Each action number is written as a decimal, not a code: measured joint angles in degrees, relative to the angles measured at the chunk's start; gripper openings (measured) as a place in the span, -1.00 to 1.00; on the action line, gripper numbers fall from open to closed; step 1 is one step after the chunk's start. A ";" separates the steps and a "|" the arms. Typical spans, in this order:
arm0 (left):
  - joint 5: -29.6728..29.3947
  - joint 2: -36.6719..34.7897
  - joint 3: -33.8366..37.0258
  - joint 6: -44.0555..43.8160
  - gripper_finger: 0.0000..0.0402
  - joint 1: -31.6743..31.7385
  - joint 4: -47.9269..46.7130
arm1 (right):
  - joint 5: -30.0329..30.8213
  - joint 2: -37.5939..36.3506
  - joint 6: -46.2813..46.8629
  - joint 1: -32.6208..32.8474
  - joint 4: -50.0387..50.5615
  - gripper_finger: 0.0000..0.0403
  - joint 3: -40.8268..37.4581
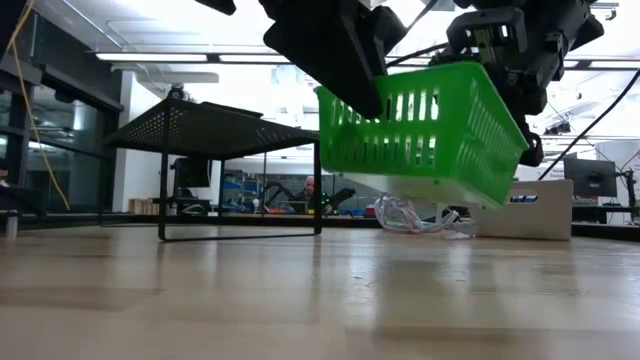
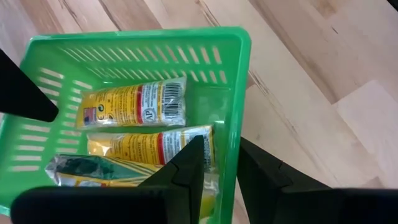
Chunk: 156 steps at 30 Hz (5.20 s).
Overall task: Pick & Place Office Desk Supplies
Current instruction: Put the green bin on the shelf
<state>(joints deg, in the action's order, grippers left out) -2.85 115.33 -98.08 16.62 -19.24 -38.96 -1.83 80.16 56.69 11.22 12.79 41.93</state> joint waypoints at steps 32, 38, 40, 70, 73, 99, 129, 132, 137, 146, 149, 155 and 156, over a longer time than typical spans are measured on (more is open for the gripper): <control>0.17 -0.04 0.02 1.98 -0.99 -0.20 -0.99 | 0.19 0.00 -0.70 0.02 -1.50 -0.98 0.00; 2.97 -0.07 0.02 1.29 -0.99 -0.20 -1.26 | 0.26 0.00 -1.44 0.04 -2.42 -0.96 0.00; 2.76 -0.09 0.02 1.07 -0.99 -0.20 -1.28 | 0.38 0.00 -1.44 0.02 -2.56 -0.92 0.00; 2.80 -0.07 0.02 0.92 -1.00 -0.15 -1.33 | 3.41 0.00 -4.42 0.02 -2.48 -0.38 0.00; 2.80 -0.07 0.02 0.91 -1.00 -0.15 -1.33 | 3.92 0.00 -4.48 0.02 -2.48 -0.37 0.00; 4.12 -0.04 0.02 -5.95 -1.00 -0.42 -6.80 | 4.44 0.00 -7.36 0.02 -2.77 -0.37 0.00; -6.71 -1.47 0.05 -10.79 -1.00 -1.00 -5.08 | 0.24 -11.76 -5.88 8.68 14.92 -0.37 0.00; -8.23 -4.43 0.05 -12.36 -1.00 -1.46 -6.25 | 0.24 -11.76 -5.90 8.68 14.83 -0.37 0.00; -8.29 -8.04 0.04 -17.34 -1.00 -1.60 -9.31 | 0.24 -11.76 -5.92 8.66 14.80 -0.37 0.00; -11.03 -9.44 0.02 -18.61 -1.00 -2.62 -12.10 | 0.23 -11.76 -5.95 8.67 14.58 -0.37 0.01; -10.99 -9.46 0.02 -18.17 -1.00 -3.53 -12.03 | 0.22 -11.76 -5.95 8.66 14.32 -0.37 0.00; -14.94 -9.46 0.02 -19.73 -1.00 -5.85 -11.40 | 0.22 -11.76 -5.95 8.67 11.97 -0.37 0.00; -15.77 -9.46 0.02 -19.69 -1.00 -6.31 -11.36 | 0.22 -11.76 -5.95 8.66 11.33 -0.37 0.00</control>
<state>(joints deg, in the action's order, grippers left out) -18.62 105.86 -98.06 -3.07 -25.55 -50.33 -1.61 68.40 50.74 19.88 24.11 41.93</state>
